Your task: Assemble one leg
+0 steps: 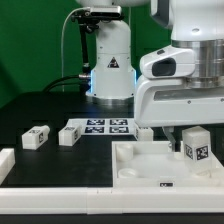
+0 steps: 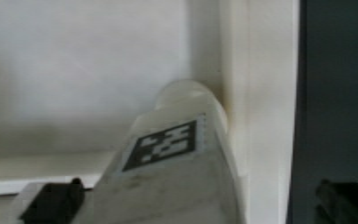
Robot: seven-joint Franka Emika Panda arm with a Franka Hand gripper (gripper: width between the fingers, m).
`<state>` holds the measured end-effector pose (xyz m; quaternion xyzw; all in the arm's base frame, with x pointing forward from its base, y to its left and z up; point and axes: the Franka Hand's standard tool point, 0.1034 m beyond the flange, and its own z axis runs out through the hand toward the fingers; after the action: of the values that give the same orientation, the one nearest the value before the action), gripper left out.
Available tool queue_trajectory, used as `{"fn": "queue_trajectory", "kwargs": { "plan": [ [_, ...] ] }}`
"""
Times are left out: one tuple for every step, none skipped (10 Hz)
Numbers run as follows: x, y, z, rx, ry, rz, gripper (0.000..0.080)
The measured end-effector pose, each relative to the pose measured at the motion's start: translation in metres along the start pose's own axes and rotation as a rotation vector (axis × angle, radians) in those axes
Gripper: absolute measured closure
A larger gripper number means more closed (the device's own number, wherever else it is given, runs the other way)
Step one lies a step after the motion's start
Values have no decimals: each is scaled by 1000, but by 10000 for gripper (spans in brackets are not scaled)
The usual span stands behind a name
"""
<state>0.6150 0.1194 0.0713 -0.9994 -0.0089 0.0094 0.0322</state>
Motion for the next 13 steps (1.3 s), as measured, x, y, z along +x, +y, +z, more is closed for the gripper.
{"fn": "queue_trajectory", "kwargs": {
  "plan": [
    [0, 0, 0, 0, 0, 2, 150],
    [0, 0, 0, 0, -1, 2, 266],
    [0, 0, 1, 0, -1, 2, 401],
    [0, 0, 1, 0, -1, 2, 510],
    [0, 0, 1, 0, -1, 2, 510],
    [0, 0, 1, 0, -1, 14, 510],
    [0, 0, 1, 0, -1, 58, 510],
    [0, 1, 1, 0, -1, 54, 510],
    [0, 0, 1, 0, 0, 118, 510],
    [0, 0, 1, -11, 9, 345, 510],
    [0, 0, 1, -25, 16, 511, 509],
    [1, 1, 1, -28, 19, 623, 509],
    [5, 2, 1, -27, 24, 723, 509]
  ]
}}
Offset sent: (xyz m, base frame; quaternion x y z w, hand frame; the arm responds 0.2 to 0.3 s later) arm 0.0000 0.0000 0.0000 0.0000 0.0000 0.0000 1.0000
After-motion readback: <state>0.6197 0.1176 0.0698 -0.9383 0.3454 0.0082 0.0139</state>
